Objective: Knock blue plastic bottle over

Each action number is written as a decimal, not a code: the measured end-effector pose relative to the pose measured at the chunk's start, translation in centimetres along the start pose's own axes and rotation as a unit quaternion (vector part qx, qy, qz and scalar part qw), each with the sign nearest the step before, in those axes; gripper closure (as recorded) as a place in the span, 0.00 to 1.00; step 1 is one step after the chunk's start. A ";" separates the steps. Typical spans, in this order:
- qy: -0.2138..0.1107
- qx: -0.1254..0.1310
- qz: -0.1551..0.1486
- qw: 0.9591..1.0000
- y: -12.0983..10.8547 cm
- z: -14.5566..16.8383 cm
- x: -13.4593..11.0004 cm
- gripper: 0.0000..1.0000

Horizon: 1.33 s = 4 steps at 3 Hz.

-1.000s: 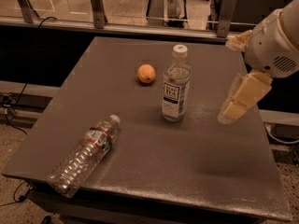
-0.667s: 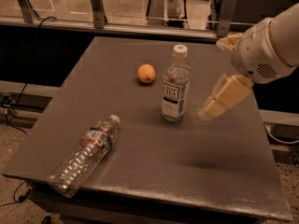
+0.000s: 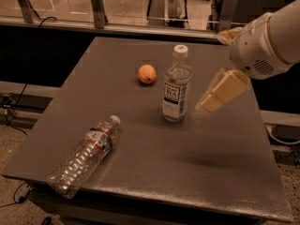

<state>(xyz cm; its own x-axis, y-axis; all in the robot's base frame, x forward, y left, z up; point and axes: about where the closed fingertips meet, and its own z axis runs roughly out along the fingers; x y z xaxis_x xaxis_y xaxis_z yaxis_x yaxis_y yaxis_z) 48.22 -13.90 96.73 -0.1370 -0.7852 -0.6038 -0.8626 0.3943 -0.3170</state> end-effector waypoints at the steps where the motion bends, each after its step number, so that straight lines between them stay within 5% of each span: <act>1: -0.045 -0.009 0.007 0.999 -0.5 1.3 -1.1 0.00; 3: -0.197 -0.039 0.063 0.978 0.3 5.7 -3.6 0.00; 4: -0.208 -0.042 0.066 0.975 0.5 5.5 -4.4 0.18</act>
Offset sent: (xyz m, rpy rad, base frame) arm 0.0599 0.0720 -0.0186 0.5601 -0.0611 0.1041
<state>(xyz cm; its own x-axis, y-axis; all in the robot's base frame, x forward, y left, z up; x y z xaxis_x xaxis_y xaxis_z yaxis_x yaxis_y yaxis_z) 51.03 -7.61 95.18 -0.0560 -0.4620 -0.8851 -0.8903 0.4243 -0.1652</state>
